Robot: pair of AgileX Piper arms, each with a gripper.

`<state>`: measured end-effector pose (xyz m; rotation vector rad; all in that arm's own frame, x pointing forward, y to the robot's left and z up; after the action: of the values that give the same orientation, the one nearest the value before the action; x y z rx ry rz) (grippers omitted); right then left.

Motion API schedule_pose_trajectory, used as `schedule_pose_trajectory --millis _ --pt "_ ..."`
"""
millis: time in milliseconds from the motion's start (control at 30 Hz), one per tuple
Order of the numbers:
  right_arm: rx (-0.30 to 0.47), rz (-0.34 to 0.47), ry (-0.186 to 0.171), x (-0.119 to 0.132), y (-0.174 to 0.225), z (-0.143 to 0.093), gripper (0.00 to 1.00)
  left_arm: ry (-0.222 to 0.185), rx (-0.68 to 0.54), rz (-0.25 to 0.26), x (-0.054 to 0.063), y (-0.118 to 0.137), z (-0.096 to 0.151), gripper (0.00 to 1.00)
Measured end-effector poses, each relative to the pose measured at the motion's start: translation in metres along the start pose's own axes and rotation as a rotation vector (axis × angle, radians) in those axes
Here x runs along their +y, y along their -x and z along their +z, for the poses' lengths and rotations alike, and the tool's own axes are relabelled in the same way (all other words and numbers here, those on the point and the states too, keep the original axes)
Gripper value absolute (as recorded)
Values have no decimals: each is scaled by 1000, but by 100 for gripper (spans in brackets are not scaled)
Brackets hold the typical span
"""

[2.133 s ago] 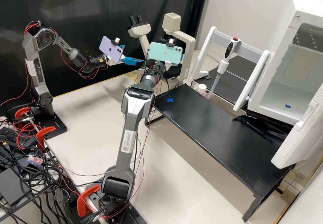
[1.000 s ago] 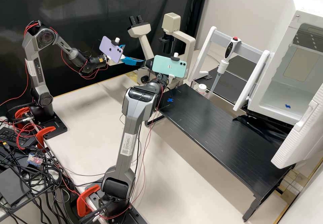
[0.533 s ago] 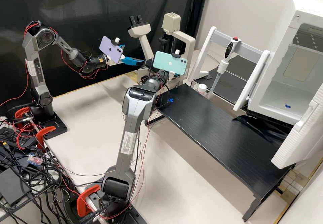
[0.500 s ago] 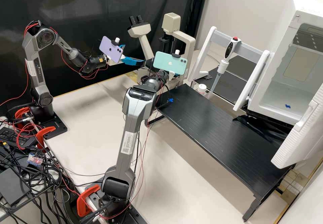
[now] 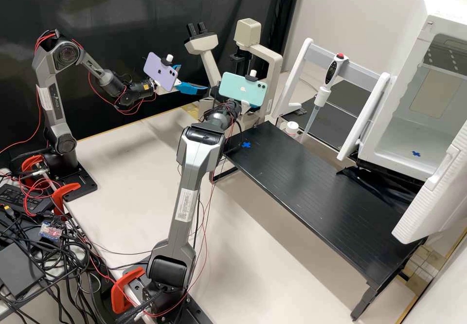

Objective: Move the petri dish to the microscope

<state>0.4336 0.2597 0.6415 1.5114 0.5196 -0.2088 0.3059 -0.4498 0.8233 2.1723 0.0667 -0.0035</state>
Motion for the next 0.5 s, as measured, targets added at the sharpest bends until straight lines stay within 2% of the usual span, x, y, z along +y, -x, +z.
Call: schedule_pose_trajectory --millis 200,500 --pt "75 -37 23 -10 2 -13 0 0 0 0 0 0 0 100" --pt "110 -60 40 -14 2 -17 0 0 0 0 0 0 0 100"
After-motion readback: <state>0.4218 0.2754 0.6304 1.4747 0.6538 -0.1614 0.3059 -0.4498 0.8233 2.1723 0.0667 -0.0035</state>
